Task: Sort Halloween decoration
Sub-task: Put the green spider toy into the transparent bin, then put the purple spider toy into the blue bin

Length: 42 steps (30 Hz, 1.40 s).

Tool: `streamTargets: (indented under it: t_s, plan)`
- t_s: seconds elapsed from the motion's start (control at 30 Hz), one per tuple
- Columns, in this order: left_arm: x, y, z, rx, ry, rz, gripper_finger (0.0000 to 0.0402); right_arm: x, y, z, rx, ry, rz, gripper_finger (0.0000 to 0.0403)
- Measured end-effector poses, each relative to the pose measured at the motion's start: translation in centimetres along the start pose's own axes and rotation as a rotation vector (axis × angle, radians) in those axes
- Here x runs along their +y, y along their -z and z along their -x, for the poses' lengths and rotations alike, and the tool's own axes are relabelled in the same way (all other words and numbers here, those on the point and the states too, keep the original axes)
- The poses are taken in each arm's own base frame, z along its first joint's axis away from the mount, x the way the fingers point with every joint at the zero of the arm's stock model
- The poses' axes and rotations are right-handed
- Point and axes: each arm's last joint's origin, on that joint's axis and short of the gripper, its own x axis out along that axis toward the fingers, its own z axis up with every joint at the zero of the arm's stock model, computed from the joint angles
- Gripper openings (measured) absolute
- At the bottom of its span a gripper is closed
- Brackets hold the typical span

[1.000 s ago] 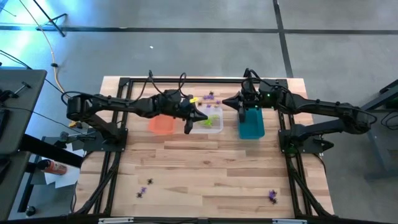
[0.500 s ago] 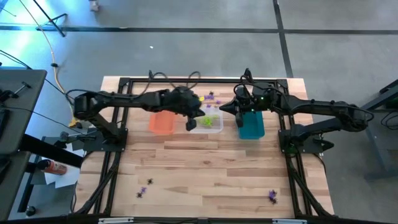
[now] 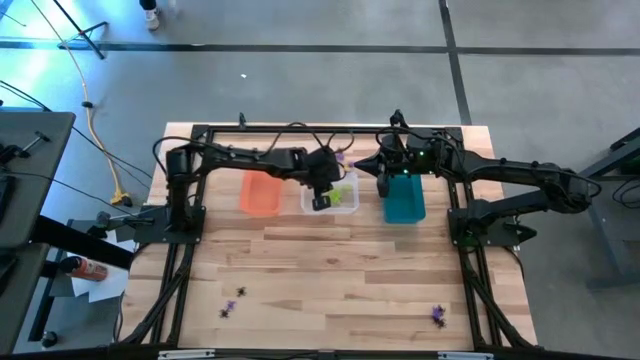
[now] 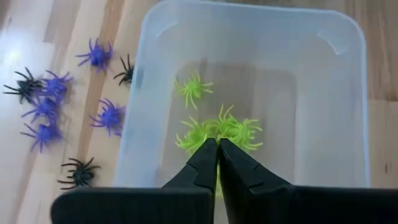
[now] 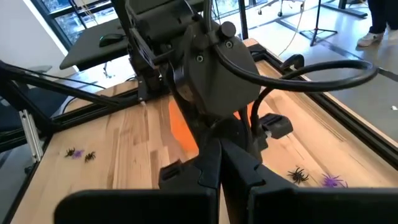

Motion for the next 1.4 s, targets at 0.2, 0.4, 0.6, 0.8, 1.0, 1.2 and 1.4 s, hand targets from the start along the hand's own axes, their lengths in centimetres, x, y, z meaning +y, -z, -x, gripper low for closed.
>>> streamTargets:
  t_s: [0.2, 0.4, 0.6, 0.8, 1.0, 1.2, 1.4]
  plan:
    - [0.2, 0.0, 0.0, -0.001, -0.003, 0.03, 0.0047, 0.0, 0.0, 0.0, 0.0, 0.0, 0.0, 0.0001]
    - [0.8, -0.1, 1.5, 0.004, -0.01, 0.071, 0.0141, 0.0, 0.0, 0.0, 0.001, 0.002, 0.028, 0.0001]
    - [1.8, -0.3, 6.0, -0.021, 0.065, 0.105, 0.0197, 0.0, 0.0, 0.4, 0.004, 0.03, 0.051, 0.0001]
    - [2.6, -0.5, 12.1, -0.301, 0.077, 0.202, 0.018, -0.1, 0.3, 1.3, 0.047, 0.066, 0.079, 0.0001]
    - [0.6, 2.4, 16.2, -0.659, 0.131, 0.271, 0.0125, 0.0, 0.8, 1.7, 0.112, 0.017, 0.063, 0.0001]
    - [-0.7, 5.8, 18.1, -0.805, 0.14, 0.408, 0.0071, 0.1, 0.7, 1.8, 0.108, 0.006, -0.006, 0.0001]
    - [-0.9, 7.7, 19.5, -0.745, 0.067, 0.47, 0.0067, 0.1, 0.7, 1.8, 0.104, 0.015, -0.046, 0.0001]
